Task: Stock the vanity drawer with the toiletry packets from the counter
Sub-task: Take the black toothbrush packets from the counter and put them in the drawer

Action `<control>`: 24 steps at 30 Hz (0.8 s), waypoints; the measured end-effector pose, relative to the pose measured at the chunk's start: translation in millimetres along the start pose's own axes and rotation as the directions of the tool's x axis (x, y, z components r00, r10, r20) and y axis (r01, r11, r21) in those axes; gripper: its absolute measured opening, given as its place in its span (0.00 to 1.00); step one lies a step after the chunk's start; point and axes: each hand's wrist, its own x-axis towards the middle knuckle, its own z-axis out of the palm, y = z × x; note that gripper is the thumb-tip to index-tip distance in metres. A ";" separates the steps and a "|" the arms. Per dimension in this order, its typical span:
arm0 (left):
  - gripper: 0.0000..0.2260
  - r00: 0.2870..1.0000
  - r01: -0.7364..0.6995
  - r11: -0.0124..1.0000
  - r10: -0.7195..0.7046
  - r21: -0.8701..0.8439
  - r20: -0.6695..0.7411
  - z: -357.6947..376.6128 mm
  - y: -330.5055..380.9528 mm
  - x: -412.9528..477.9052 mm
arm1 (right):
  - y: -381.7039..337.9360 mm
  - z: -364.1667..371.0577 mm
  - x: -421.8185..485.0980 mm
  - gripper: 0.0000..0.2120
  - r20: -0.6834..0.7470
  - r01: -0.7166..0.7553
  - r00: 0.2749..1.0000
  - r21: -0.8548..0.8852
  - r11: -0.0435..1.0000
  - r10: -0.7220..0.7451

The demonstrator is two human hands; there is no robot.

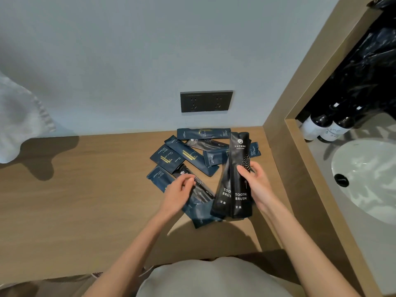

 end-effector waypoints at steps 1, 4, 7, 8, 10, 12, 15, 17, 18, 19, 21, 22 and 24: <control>0.15 0.998 -0.060 0.980 0.062 0.191 -0.004 -2.6 -8.8 9.6 | 0.9 -7.6 -0.1 0.10 -0.026 0.012 1.000 -0.022 1.000 -0.013; 0.21 0.960 -0.278 0.781 0.200 0.560 0.198 -9.0 -24.8 41.1 | 3.7 -24.9 -0.3 0.06 -0.075 0.040 0.996 -0.064 0.997 -0.045; 0.27 0.890 -0.450 0.529 0.203 0.719 0.408 -9.3 -24.7 66.3 | 4.1 -34.4 -2.4 0.09 -0.090 0.048 0.994 -0.163 0.985 -0.064; 0.29 0.872 -0.486 0.467 0.198 0.739 0.448 -7.6 -23.5 72.2 | 4.2 -36.4 -3.5 0.10 -0.088 0.053 0.994 -0.180 0.982 -0.069; 0.31 0.846 -0.532 0.365 0.193 0.764 0.497 -2.3 -20.9 80.9 | 4.4 -39.2 -5.3 0.11 -0.080 0.062 0.994 -0.196 0.979 -0.079; 0.31 0.829 -0.559 0.290 0.186 0.777 0.527 1.9 -18.2 87.3 | 4.8 -41.5 -6.7 0.11 -0.086 0.066 0.993 -0.215 0.974 -0.086; 0.28 0.817 -0.576 0.262 0.161 0.775 0.553 4.4 -17.6 95.3 | 6.2 -44.8 -8.2 0.09 -0.105 0.064 0.991 -0.212 0.975 -0.087; 0.28 0.816 -0.576 0.248 0.125 0.779 0.564 4.7 -17.0 98.0 | 6.6 -45.7 -9.3 0.08 -0.118 0.058 0.990 -0.206 0.977 -0.084; 0.28 0.814 -0.578 0.233 0.112 0.782 0.569 4.4 -16.3 98.2 | 6.5 -45.7 -9.9 0.08 -0.122 0.057 0.989 -0.205 0.977 -0.083; 0.28 0.812 -0.583 0.214 0.111 0.784 0.573 4.0 -15.4 98.1 | 6.4 -45.9 -10.5 0.08 -0.124 0.057 0.989 -0.204 0.977 -0.084; 0.26 0.802 -0.597 0.173 0.143 0.783 0.580 2.2 -12.7 97.3 | 5.1 -46.0 -11.5 0.09 -0.123 0.059 0.989 -0.199 0.978 -0.085; 0.24 0.797 -0.603 0.159 0.166 0.782 0.581 0.8 -10.7 96.7 | 3.7 -46.0 -12.3 0.09 -0.123 0.063 0.989 -0.194 0.979 -0.087; 0.20 0.790 -0.607 0.157 0.233 0.779 0.568 -4.0 -5.7 95.4 | 0.4 -46.6 -13.1 0.09 -0.126 0.072 0.987 -0.180 0.981 -0.096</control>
